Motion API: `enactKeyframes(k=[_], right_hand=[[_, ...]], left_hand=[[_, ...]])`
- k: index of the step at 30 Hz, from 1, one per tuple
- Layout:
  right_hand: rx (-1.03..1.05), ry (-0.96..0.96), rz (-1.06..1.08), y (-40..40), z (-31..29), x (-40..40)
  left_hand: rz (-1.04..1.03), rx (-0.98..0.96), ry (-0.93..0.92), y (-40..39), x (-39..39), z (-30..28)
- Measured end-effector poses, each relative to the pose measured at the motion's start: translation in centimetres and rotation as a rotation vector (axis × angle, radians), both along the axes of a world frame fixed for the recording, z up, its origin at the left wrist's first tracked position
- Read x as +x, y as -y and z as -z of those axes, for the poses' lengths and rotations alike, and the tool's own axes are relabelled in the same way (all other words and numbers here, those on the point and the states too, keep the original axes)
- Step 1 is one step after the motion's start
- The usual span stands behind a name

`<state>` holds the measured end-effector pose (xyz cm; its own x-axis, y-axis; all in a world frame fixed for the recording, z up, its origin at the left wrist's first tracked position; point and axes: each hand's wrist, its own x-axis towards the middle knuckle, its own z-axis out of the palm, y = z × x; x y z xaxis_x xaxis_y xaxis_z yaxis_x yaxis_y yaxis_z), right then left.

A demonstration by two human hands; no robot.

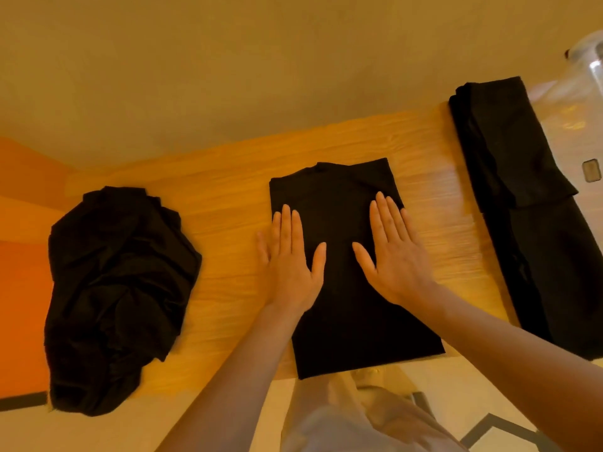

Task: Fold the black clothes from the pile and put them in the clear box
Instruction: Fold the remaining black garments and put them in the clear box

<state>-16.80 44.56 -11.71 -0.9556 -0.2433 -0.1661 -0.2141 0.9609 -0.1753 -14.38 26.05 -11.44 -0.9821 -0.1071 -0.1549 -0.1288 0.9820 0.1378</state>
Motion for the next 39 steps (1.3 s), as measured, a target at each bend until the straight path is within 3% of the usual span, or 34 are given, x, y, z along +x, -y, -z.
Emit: enactKeyframes(k=[5,9,20,23,26,29,33,39], right_hand=[[-0.071,-0.099,-0.123,3.3,0.1,-5.0],[-0.039,-0.071,-0.007,2.4,1.1,-9.7],[-0.051,-0.084,0.037,1.3,0.9,-11.8],[-0.202,-0.129,-0.065,0.3,-0.3,-9.6],[-0.312,-0.158,-0.25,-1.0,-1.7,-4.9],[-0.28,-0.098,-0.375,-2.5,-1.7,0.7],[-0.185,-0.032,-0.473,-4.9,-0.6,6.6],[-0.172,-0.035,-0.528,-6.9,-0.6,11.6]], left_hand=[[0.119,0.064,-0.098,-1.7,-5.2,-0.4],[0.099,-0.013,-0.021,0.5,-9.8,0.9],[0.13,0.07,-0.041,2.7,-12.4,0.7],[0.201,0.145,-0.157,3.7,-10.1,0.0],[0.467,0.186,-0.24,4.2,-5.8,-0.8],[0.682,0.191,-0.193,4.3,0.3,-0.8],[0.676,0.206,-0.032,4.4,7.3,-0.5],[0.675,0.1,0.014,4.7,13.1,-0.3]])
